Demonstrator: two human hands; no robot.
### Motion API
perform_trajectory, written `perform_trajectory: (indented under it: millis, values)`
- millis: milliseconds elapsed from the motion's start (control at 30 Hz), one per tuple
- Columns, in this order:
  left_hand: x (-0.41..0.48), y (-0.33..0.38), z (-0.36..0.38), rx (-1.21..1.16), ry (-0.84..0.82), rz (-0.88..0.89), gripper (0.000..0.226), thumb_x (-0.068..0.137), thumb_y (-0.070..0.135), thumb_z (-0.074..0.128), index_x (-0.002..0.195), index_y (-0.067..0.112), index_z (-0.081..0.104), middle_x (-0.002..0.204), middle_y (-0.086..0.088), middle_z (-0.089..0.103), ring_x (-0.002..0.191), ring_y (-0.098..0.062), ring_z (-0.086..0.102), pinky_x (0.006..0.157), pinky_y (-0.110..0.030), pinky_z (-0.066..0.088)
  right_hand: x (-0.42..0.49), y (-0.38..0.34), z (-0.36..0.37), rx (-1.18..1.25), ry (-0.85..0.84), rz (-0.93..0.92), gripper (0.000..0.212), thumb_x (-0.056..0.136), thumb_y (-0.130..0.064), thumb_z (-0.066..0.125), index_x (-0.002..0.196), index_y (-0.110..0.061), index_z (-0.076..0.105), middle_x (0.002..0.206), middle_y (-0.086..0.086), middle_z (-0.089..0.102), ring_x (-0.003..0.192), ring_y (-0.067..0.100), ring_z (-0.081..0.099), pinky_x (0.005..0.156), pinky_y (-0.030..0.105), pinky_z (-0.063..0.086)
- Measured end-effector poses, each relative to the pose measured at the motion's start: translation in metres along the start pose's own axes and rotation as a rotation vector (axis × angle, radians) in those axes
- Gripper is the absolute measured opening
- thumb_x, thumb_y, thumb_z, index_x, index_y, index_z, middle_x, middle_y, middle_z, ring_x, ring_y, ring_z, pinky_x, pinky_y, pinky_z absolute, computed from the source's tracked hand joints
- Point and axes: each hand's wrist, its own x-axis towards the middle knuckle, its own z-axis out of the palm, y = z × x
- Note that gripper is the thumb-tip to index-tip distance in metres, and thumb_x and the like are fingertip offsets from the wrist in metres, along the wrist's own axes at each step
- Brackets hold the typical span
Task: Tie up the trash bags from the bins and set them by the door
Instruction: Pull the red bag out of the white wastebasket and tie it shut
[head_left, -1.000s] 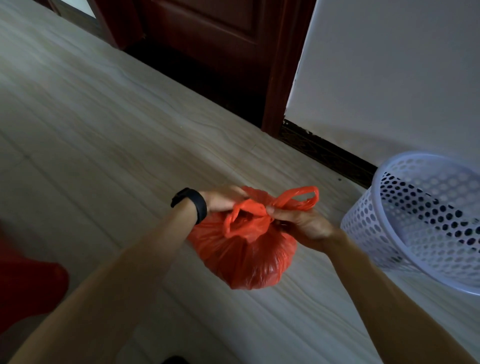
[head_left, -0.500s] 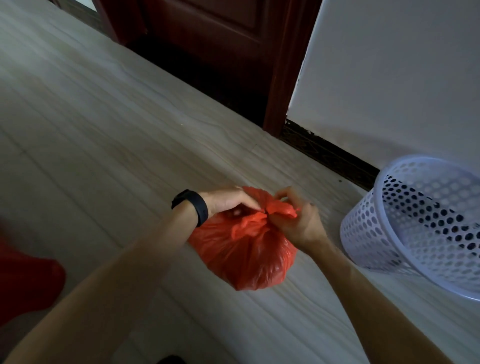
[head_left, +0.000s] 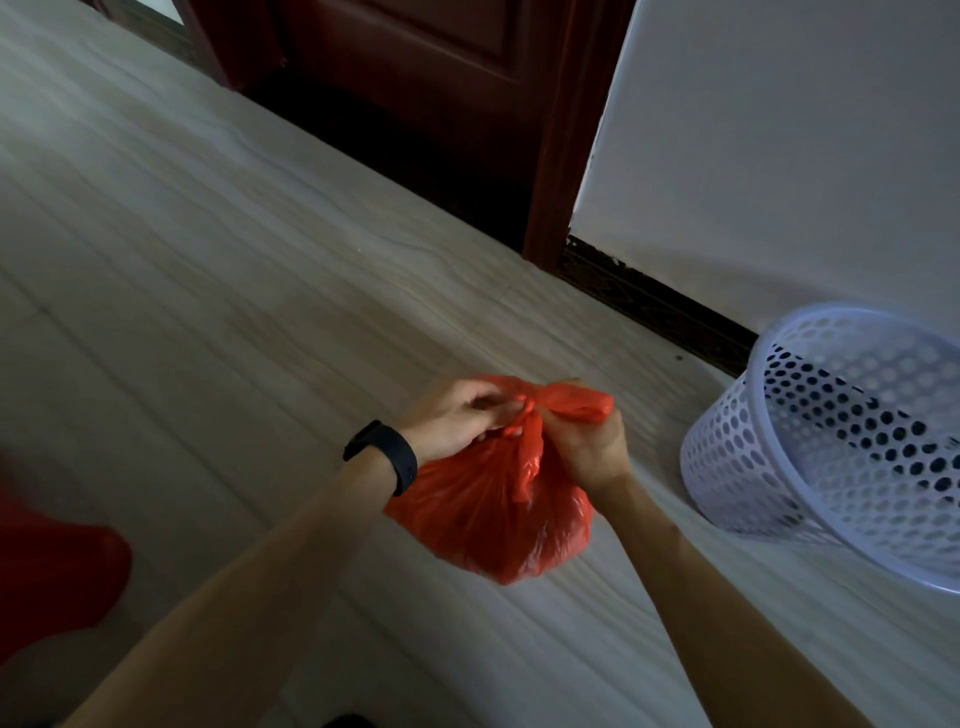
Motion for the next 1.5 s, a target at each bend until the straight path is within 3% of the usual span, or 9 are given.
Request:
perform_trajectory:
  millis: [233, 433, 600, 767, 867, 967, 1067, 1267, 1500]
  values:
    - [-0.019, -0.012, 0.002, 0.131, 0.261, 0.071, 0.008, 0.090, 0.036, 0.066, 0.083, 0.036, 0.062, 0.076, 0.015, 0.067, 0.071, 0.002, 0.063, 0.066, -0.012, 0.047, -0.022, -0.010, 0.002, 0.431, 0.028, 0.189, 0.017, 0.083, -0.022, 0.080, 0.090, -0.007, 0.077, 0.091, 0.013, 0.077, 0.087, 0.026, 0.074, 0.084, 0.038, 0.060]
    - [-0.032, -0.021, -0.010, 0.915, 0.435, 0.435, 0.011, 0.093, 0.041, 0.050, 0.099, 0.033, 0.055, 0.098, 0.007, 0.063, 0.079, -0.022, 0.065, 0.059, -0.038, 0.054, -0.032, -0.006, -0.002, 0.447, 0.101, 0.202, 0.005, 0.084, -0.017, 0.078, 0.083, -0.012, 0.078, 0.084, 0.006, 0.078, 0.082, 0.020, 0.074, 0.080, 0.036, 0.058]
    - [-0.042, -0.020, -0.019, 1.094, 0.436, 0.521, 0.013, 0.095, 0.039, 0.053, 0.091, 0.030, 0.062, 0.086, 0.009, 0.063, 0.078, -0.019, 0.062, 0.067, -0.036, 0.050, -0.034, -0.005, -0.020, 0.394, 0.197, 0.188, 0.008, 0.083, -0.016, 0.079, 0.075, -0.018, 0.077, 0.068, -0.007, 0.074, 0.066, 0.003, 0.069, 0.065, 0.018, 0.054]
    - [-0.051, -0.030, -0.019, 1.266, 0.379, 0.535, 0.019, 0.096, 0.039, 0.047, 0.089, 0.031, 0.063, 0.085, 0.011, 0.064, 0.081, -0.019, 0.060, 0.070, -0.036, 0.047, -0.044, 0.013, -0.046, 0.393, 0.222, 0.205, 0.002, 0.083, -0.011, 0.077, 0.083, -0.009, 0.077, 0.070, -0.001, 0.072, 0.064, 0.003, 0.064, 0.060, 0.015, 0.048]
    - [-0.053, -0.032, -0.017, 1.271, 0.434, 0.483, 0.019, 0.097, 0.037, 0.047, 0.092, 0.029, 0.064, 0.088, 0.009, 0.064, 0.082, -0.020, 0.061, 0.071, -0.037, 0.048, -0.048, 0.016, -0.043, 0.417, 0.197, 0.238, 0.003, 0.084, -0.011, 0.076, 0.081, -0.011, 0.076, 0.069, 0.001, 0.071, 0.064, 0.006, 0.064, 0.062, 0.019, 0.051]
    - [-0.058, -0.031, -0.003, 1.004, 0.455, 0.389, 0.019, 0.092, 0.037, 0.051, 0.105, 0.028, 0.060, 0.102, 0.004, 0.063, 0.095, -0.022, 0.060, 0.079, -0.040, 0.051, -0.041, 0.015, -0.044, 0.395, 0.168, 0.315, 0.011, 0.081, -0.022, 0.080, 0.083, -0.011, 0.077, 0.071, 0.005, 0.071, 0.063, 0.012, 0.063, 0.066, 0.032, 0.053]
    - [-0.059, -0.018, 0.015, 0.785, 0.405, 0.372, 0.044, 0.087, 0.040, 0.055, 0.129, 0.027, 0.049, 0.124, 0.003, 0.058, 0.113, -0.019, 0.053, 0.095, -0.041, 0.047, -0.036, 0.013, -0.048, 0.381, 0.148, 0.337, 0.022, 0.079, -0.028, 0.082, 0.089, -0.010, 0.077, 0.079, 0.010, 0.073, 0.068, 0.017, 0.064, 0.070, 0.037, 0.053]
    - [-0.047, -0.010, 0.050, 1.120, 0.252, 0.433, 0.076, 0.089, 0.066, 0.042, 0.150, 0.021, 0.035, 0.153, 0.003, 0.040, 0.146, -0.015, 0.026, 0.119, -0.047, 0.021, -0.037, -0.004, -0.037, 0.627, 0.188, 0.347, 0.014, 0.084, -0.020, 0.077, 0.090, -0.008, 0.073, 0.081, 0.009, 0.070, 0.074, 0.023, 0.063, 0.068, 0.033, 0.051]
    - [-0.037, -0.039, 0.062, 1.129, 0.323, 0.369, 0.069, 0.089, 0.063, 0.042, 0.143, 0.020, 0.046, 0.150, 0.004, 0.045, 0.146, -0.020, 0.029, 0.108, -0.061, 0.030, -0.028, -0.031, -0.035, 0.620, 0.202, 0.286, 0.029, 0.097, -0.026, 0.061, 0.079, -0.009, 0.075, 0.069, 0.007, 0.070, 0.069, 0.020, 0.067, 0.076, 0.039, 0.057]
